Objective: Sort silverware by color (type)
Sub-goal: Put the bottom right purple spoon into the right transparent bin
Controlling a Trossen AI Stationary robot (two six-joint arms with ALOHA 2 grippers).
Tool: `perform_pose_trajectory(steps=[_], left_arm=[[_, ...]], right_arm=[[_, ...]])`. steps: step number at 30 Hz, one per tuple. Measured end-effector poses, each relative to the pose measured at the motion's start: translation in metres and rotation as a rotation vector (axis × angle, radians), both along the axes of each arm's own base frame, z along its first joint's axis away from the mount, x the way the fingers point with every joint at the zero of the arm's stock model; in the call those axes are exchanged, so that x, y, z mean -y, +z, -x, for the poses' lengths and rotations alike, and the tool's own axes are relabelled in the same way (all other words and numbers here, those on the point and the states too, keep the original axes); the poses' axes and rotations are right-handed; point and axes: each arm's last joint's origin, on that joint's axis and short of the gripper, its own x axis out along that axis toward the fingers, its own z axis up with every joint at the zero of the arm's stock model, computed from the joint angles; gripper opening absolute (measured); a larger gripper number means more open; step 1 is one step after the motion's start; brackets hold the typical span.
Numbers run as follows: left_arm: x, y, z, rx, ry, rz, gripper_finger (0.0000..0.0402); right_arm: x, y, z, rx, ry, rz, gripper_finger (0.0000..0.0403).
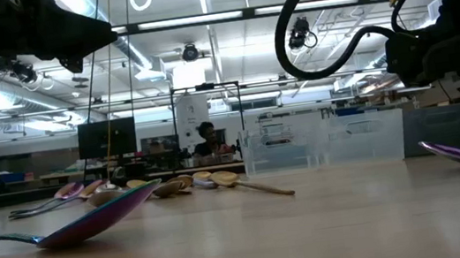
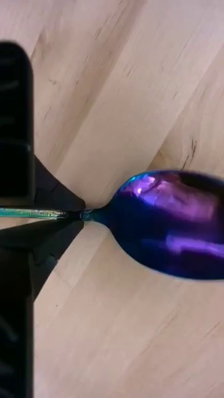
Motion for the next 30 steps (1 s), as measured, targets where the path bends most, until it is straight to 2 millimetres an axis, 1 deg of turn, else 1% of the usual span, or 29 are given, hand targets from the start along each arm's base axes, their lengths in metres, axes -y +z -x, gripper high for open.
perform_pose_trajectory(steps=[3,8,11,14,18,23,30], left_arm=[[0.002,0.0,0.0,-0.003,-0.015,-0.006,0.0121],[0.003,0.0,0.0,-0.003,-0.023,-0.008,0.0121],[0.003,0.0,0.0,-0.003,-0.023,-0.008,0.0121],[0.003,0.0,0.0,-0.003,-0.023,-0.008,0.0121],[0.003,0.0,0.0,-0.002,-0.023,-0.001,0.0121],[0.003,0.0,0.0,0.003,-0.021,0.062,0.0121],[0.003,-0.007,0.001,-0.05,-0.013,0.175,0.0121]], right_arm=[[0.0,0.0,0.0,0.006,0.0,0.006,0.0014],[0.0,0.002,0.0,0.018,0.005,0.011,0.0015],[0.001,0.005,0.0,0.043,0.008,0.005,0.0014],[0.0,0.014,-0.001,0.098,0.011,-0.002,0.0014],[0.001,0.015,-0.002,0.124,0.027,0.022,0.0014],[0.005,0.016,-0.005,0.14,0.058,0.029,0.0014],[0.018,0.016,-0.015,0.169,0.098,0.035,0.0014]])
